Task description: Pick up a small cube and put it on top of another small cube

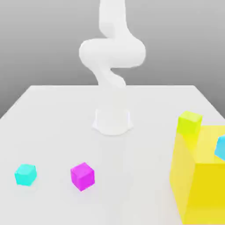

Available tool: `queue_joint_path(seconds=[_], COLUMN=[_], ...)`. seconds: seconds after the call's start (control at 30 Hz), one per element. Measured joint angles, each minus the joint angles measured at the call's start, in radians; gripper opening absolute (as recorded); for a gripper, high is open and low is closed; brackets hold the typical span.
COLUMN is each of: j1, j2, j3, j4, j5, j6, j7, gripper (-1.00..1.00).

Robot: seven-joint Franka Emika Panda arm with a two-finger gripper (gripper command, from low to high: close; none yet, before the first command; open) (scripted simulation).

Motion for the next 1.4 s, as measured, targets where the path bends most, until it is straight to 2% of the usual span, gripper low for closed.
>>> queue_joint_path(seconds=[0.6, 0.83, 0.87, 1.1, 1.33, 1.4], j1=[-0.244, -0.241, -0.239, -0.240, -0.247, -0.231], j2=[0.674, 0.930, 0.963, 0.970, 0.743, 0.690], j3=[0.006, -0.004, -0.006, -0.005, 0.003, 0.032], j4=[-0.486, -0.474, -0.469, -0.467, -0.506, -0.482], j5=[-0.003, -0.003, -0.003, -0.007, -0.001, 0.004], j6=[0.474, 0.682, 0.710, 0.717, 0.528, 0.451], j7=[0.500, 0.526, 0.526, 0.530, 0.525, 0.482], gripper=[0.00, 0.00, -1.00, -1.00, -1.00, -1.00])
